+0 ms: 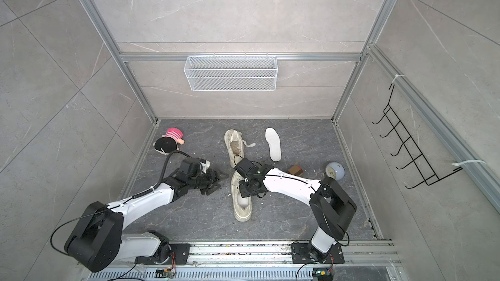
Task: Remove the insole from the shoe
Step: Place the shoe at the center of the board.
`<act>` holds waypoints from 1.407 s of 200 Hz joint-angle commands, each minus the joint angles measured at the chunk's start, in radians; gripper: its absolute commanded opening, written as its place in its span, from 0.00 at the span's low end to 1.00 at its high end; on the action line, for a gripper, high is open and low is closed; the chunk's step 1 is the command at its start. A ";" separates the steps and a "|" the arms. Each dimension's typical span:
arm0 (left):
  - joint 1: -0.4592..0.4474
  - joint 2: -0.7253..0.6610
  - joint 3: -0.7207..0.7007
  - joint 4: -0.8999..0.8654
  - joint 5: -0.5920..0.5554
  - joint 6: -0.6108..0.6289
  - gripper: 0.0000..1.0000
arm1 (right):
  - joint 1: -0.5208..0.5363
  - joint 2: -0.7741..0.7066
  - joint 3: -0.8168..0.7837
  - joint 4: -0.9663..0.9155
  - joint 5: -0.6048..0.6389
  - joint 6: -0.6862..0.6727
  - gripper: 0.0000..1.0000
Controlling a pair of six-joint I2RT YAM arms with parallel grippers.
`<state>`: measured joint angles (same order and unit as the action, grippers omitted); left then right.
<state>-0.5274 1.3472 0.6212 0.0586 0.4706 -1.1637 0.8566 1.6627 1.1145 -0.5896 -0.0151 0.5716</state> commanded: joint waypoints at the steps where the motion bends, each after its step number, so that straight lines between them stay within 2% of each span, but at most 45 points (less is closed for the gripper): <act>1: -0.045 0.041 -0.031 0.167 -0.087 -0.244 0.73 | -0.002 0.012 0.013 -0.006 -0.005 -0.006 0.00; 22: -0.063 0.104 -0.049 0.284 -0.098 -0.318 0.60 | -0.001 0.011 0.014 -0.007 -0.013 -0.008 0.00; 62: -0.090 0.168 -0.030 0.348 -0.093 -0.351 0.49 | -0.001 0.008 0.013 -0.013 -0.010 -0.012 0.00; 140: -0.138 0.141 -0.049 0.338 -0.118 -0.381 0.36 | -0.001 0.018 0.015 -0.013 -0.006 -0.012 0.00; 199: -0.146 0.032 -0.049 0.230 -0.166 -0.367 0.39 | -0.001 0.027 0.021 -0.017 0.003 -0.014 0.00; 245: -0.151 0.011 -0.062 0.214 -0.160 -0.384 0.42 | -0.002 0.022 0.020 -0.018 0.003 -0.016 0.00; 281: -0.152 0.037 -0.061 0.232 -0.164 -0.393 0.51 | -0.001 0.022 0.019 -0.013 0.001 -0.015 0.00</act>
<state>-0.6743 1.3792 0.5632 0.2806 0.3138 -1.5410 0.8539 1.6684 1.1191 -0.5968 -0.0128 0.5713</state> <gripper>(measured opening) 0.501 0.075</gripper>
